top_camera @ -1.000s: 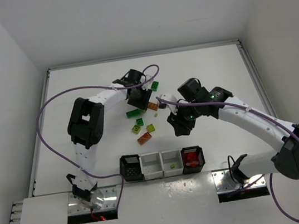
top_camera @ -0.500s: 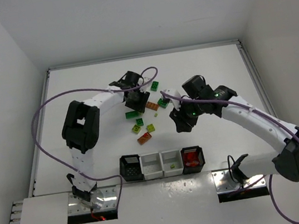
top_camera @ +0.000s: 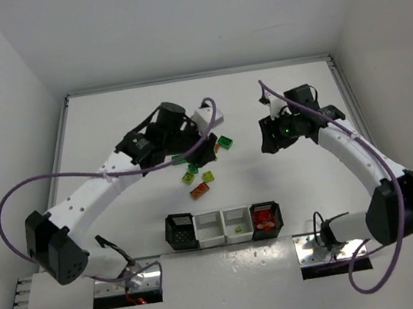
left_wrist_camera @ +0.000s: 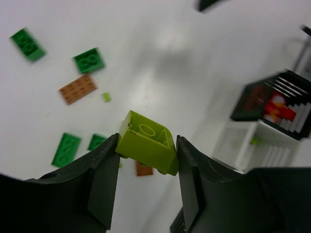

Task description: Sort the legos into containers by color

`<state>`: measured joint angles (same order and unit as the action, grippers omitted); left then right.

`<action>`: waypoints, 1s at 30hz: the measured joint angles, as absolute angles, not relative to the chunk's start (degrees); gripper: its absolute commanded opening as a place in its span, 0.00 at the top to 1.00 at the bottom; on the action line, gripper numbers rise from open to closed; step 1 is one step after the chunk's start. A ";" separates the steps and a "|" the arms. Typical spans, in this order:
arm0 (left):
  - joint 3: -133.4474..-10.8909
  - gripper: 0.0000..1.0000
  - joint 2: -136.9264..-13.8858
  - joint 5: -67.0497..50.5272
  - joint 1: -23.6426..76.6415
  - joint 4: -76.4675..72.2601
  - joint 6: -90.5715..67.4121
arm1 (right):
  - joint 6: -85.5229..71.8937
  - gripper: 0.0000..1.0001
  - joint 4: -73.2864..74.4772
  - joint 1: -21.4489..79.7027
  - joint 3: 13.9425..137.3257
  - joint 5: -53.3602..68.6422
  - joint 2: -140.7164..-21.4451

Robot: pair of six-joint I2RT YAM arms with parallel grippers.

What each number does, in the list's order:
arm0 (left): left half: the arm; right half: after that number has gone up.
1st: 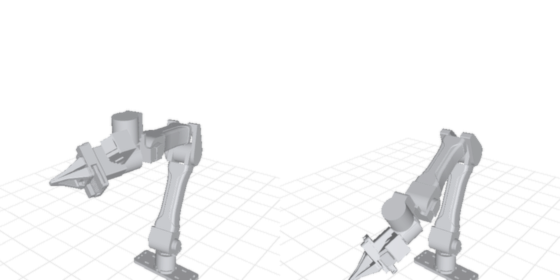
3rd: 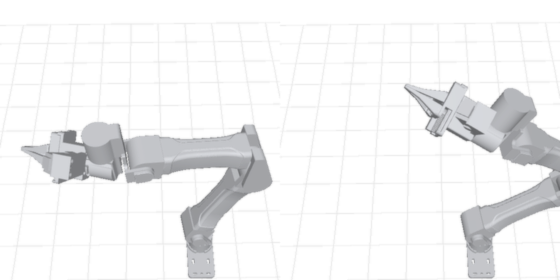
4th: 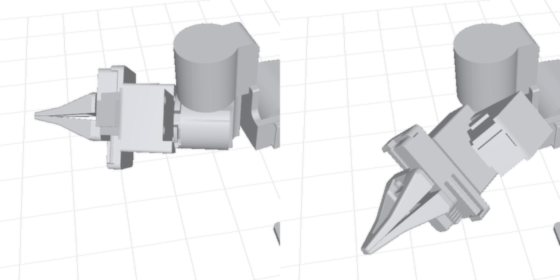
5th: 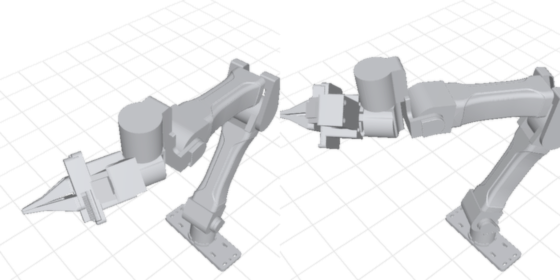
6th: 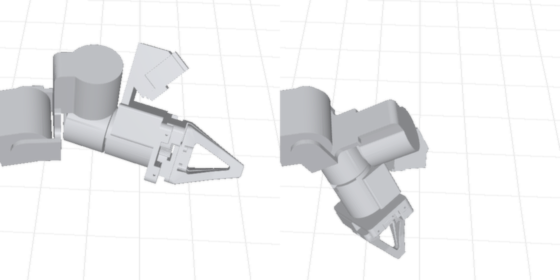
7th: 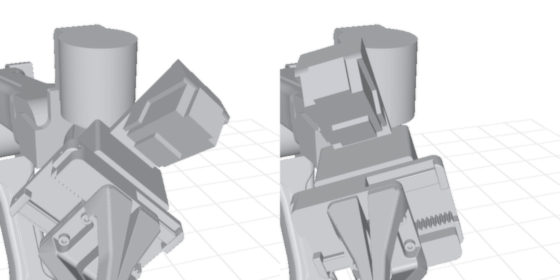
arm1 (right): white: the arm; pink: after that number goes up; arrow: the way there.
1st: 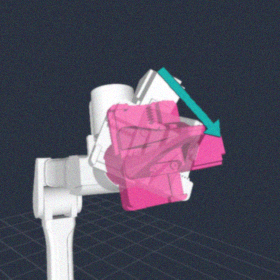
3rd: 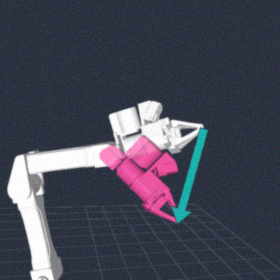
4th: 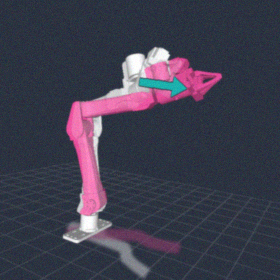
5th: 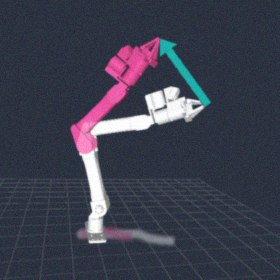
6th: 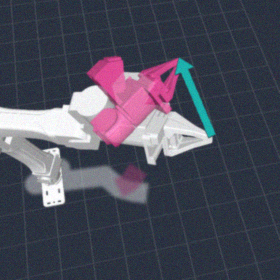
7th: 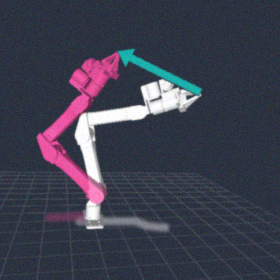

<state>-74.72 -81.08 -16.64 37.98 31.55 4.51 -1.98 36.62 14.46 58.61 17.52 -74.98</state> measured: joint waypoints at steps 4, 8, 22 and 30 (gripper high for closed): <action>-73.56 0.77 -78.22 -21.61 45.54 34.33 7.25 | -3.64 0.48 36.47 9.52 58.61 18.04 -78.46; -70.87 0.77 -77.28 -24.88 49.41 36.38 9.61 | -4.43 0.47 36.45 6.63 58.61 20.23 -78.98; -67.09 0.77 -80.09 -20.82 68.05 38.94 14.76 | -4.51 0.44 37.56 4.05 58.59 26.52 -78.98; -67.09 0.65 -83.26 -16.67 68.29 37.54 14.76 | -4.25 0.44 37.78 3.88 58.46 28.77 -78.98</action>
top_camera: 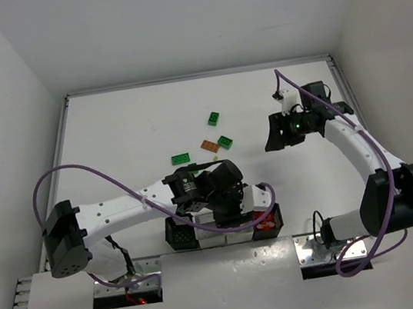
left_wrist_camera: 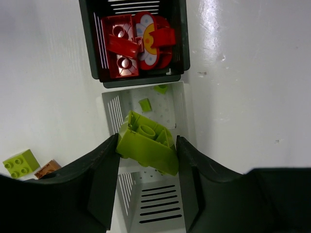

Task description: Sort the legos into containers by color

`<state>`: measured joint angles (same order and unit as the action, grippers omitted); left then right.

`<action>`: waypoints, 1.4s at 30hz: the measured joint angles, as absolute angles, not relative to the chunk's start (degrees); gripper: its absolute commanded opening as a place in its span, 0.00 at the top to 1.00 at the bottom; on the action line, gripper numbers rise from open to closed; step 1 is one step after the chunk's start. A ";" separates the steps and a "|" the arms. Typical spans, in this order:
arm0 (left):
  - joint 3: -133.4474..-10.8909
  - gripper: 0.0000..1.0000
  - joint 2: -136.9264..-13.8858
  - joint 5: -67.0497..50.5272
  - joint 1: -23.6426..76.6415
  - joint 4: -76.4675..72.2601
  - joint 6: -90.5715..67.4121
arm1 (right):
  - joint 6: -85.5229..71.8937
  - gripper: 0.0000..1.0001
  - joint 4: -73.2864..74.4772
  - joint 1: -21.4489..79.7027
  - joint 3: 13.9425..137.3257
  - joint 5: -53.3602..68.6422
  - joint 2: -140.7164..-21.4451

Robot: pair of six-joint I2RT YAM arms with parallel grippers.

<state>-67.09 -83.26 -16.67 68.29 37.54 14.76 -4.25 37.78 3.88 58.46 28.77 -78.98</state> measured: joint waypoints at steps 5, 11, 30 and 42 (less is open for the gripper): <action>-67.09 0.46 -84.25 -15.18 68.27 36.95 14.76 | -3.88 0.44 37.78 3.88 58.11 29.39 -78.98; -67.11 0.39 -84.33 -14.52 68.29 37.01 14.74 | -3.64 0.44 37.78 3.88 57.71 30.06 -78.94; -76.60 0.28 -89.41 -4.54 47.09 32.86 -0.10 | -3.62 0.44 37.76 3.88 57.28 30.13 -78.94; -75.00 0.24 -103.79 -5.04 45.78 34.87 1.08 | -3.18 0.44 37.76 3.88 57.17 30.13 -78.96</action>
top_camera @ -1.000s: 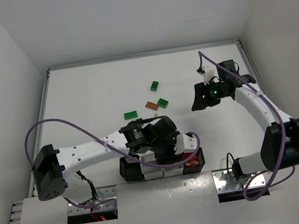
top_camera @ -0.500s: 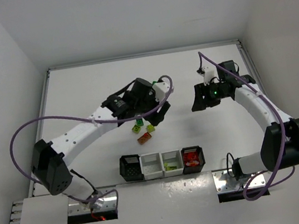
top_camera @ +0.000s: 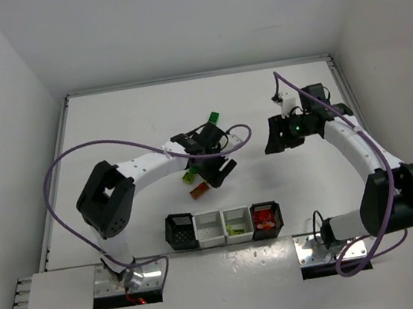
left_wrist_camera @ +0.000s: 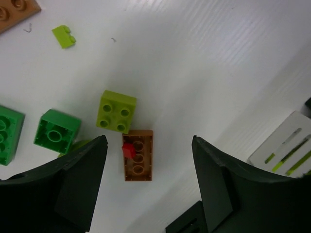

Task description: Sort the legos into containers by color

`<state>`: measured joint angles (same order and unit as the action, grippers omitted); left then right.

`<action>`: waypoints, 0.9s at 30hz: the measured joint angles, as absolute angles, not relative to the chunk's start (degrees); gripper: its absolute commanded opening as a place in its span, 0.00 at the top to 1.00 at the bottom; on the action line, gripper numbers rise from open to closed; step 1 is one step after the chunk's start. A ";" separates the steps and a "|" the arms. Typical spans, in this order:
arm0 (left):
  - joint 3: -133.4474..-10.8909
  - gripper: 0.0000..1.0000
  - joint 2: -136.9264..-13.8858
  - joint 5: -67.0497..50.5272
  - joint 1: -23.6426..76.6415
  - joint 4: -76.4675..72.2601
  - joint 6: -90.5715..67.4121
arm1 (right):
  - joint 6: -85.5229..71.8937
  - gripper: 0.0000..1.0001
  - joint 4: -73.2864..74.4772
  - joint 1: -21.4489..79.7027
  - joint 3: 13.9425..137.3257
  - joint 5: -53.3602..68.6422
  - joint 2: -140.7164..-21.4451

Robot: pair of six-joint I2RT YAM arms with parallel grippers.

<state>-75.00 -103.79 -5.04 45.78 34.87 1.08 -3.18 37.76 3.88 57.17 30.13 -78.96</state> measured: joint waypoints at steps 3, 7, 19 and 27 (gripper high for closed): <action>-75.00 0.24 -104.40 -4.97 44.27 34.65 2.83 | -3.05 0.44 37.74 3.88 57.17 30.13 -78.96; -75.00 0.24 -105.45 -4.43 42.98 33.93 5.43 | -3.03 0.44 37.71 3.88 57.14 30.13 -79.46; -75.37 0.27 -109.89 -5.30 42.63 33.34 11.25 | -2.85 0.44 37.69 3.88 56.97 30.13 -80.01; -75.44 0.51 -112.07 -5.39 42.63 32.73 12.43 | -2.74 0.44 37.69 3.88 56.77 30.13 -80.03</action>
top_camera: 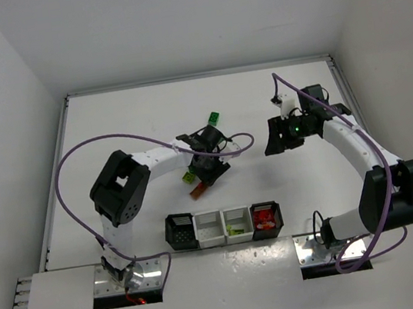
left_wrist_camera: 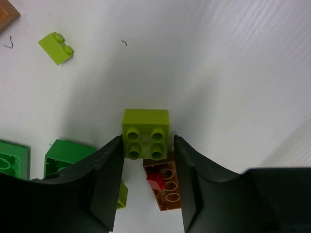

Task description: Sort the legos into containers by color

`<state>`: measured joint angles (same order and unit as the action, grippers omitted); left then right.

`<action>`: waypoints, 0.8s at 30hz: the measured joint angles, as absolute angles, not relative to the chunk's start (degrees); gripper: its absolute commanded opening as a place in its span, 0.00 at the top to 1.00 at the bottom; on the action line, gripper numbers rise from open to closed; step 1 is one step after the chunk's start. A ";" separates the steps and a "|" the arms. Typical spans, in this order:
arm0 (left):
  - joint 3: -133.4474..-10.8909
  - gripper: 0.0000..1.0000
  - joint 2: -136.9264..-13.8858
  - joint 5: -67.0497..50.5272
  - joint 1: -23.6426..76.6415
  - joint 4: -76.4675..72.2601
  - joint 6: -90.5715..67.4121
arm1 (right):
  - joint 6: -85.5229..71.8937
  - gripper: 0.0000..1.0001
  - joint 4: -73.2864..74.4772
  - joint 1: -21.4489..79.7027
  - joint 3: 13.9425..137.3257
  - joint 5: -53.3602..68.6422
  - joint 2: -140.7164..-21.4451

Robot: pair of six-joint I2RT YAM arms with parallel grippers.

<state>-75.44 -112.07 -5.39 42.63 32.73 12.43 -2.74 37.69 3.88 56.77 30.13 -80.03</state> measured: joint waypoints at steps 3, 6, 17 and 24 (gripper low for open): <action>-75.44 0.57 -112.07 -5.61 42.63 32.38 12.71 | -2.72 0.44 37.60 3.88 56.66 30.13 -80.03; -75.44 0.63 -112.07 -5.96 42.63 32.08 12.80 | -2.72 0.44 37.56 3.88 56.27 30.13 -80.01; -73.49 0.77 -107.39 -8.03 42.24 30.17 11.11 | -2.59 0.44 37.52 3.88 55.68 30.15 -79.79; -72.90 0.77 -91.77 -12.75 42.37 28.82 8.27 | -2.59 0.44 37.52 3.88 55.46 30.37 -79.59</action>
<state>-72.90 -91.77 -12.75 42.37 28.82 8.27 -2.59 37.52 3.88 55.46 30.37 -79.59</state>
